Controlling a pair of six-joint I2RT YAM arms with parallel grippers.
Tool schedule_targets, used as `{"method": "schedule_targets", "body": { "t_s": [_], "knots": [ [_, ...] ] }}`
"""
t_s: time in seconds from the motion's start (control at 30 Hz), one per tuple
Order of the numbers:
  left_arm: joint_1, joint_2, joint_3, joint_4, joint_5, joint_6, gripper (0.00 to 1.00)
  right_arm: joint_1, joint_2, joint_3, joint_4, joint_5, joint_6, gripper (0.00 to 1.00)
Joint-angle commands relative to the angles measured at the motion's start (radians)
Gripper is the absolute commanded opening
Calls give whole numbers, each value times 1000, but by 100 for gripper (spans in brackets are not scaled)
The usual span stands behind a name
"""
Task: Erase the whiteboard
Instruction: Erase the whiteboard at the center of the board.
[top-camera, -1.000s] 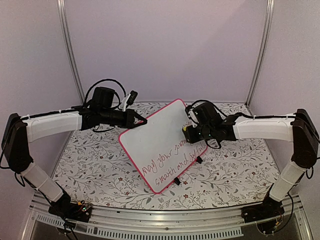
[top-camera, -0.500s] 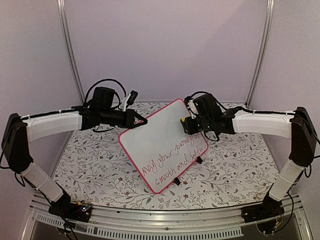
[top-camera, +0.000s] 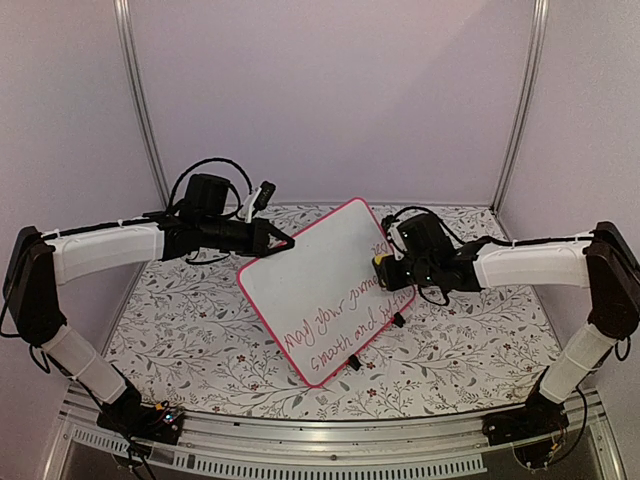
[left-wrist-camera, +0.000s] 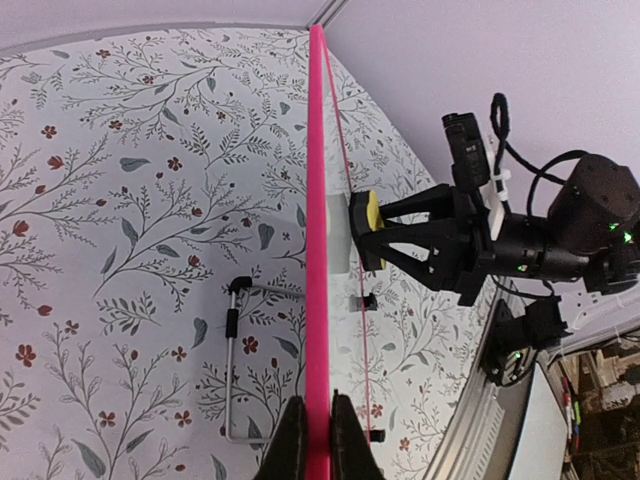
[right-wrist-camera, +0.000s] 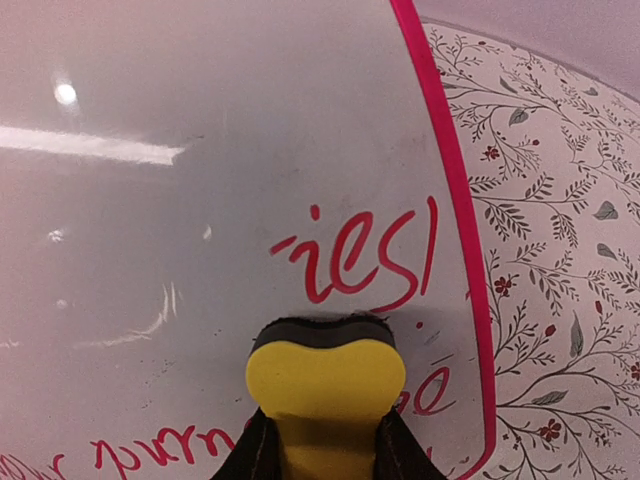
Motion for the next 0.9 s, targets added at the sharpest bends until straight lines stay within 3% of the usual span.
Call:
{"method": "schedule_targets", "body": {
  "t_s": [0.0,0.23,0.87],
  "knots": [
    [-34,43,-10,-46,-12,99,0,-5,14,-65,-81,-14,19,27],
    [-36,40,-10,-46,-10,98,0,-7,13,-36,-83,-3,13,27],
    [-36,46,-10,-47,-13,102,0,-41,115,260,-145,3,-84,28]
  ]
}}
